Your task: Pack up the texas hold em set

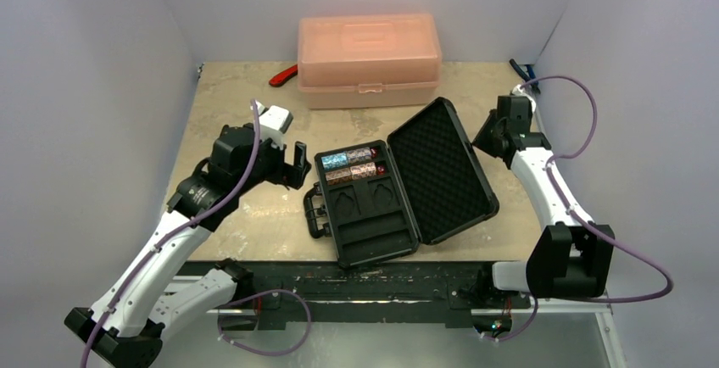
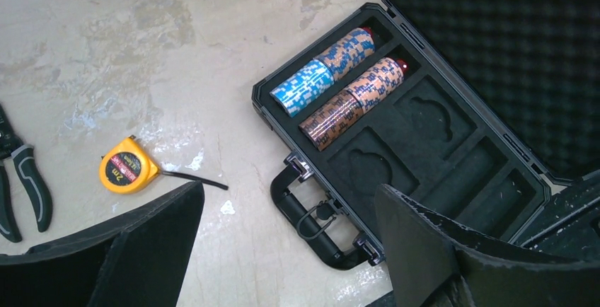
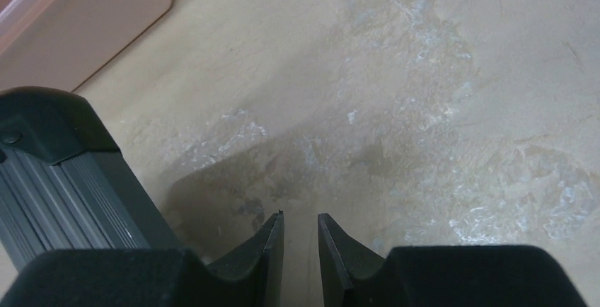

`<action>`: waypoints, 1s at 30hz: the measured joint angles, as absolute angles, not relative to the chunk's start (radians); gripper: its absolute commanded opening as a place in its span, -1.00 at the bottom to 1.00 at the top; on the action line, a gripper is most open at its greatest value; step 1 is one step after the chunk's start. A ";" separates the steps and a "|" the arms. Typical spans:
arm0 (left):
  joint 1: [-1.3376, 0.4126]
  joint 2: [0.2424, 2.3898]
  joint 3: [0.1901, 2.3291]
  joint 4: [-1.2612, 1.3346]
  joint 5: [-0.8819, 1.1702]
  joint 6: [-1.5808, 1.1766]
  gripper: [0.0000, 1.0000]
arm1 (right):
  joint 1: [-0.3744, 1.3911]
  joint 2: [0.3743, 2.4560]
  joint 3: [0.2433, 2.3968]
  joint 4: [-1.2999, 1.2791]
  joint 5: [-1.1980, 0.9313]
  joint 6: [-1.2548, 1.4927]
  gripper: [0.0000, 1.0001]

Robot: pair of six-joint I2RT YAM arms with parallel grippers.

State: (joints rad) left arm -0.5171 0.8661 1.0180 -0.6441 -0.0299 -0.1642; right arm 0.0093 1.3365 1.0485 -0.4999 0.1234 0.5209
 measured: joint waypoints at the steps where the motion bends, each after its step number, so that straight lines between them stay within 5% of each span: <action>1: -0.520 0.867 1.018 -0.644 -0.028 -0.163 0.80 | 0.007 1.332 1.042 -0.492 0.110 0.522 -0.44; 14: -0.540 0.906 1.019 -0.645 -0.017 -0.173 0.74 | -0.003 1.255 0.992 -0.411 -0.084 0.519 -0.64; 26: -0.598 1.123 1.048 -0.619 0.068 -0.396 0.34 | -0.003 1.256 0.933 -0.400 -0.256 0.500 -0.83; 30: -0.633 1.155 1.048 -0.568 0.088 -0.465 -0.01 | 0.002 1.256 0.926 -0.408 -0.307 0.493 -0.85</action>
State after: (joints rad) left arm -0.6334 1.1545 1.0485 -0.5678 0.0883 -0.4652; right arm 0.0017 1.2556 0.9260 -0.4084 -0.3073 0.4927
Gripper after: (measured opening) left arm 0.599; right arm 0.088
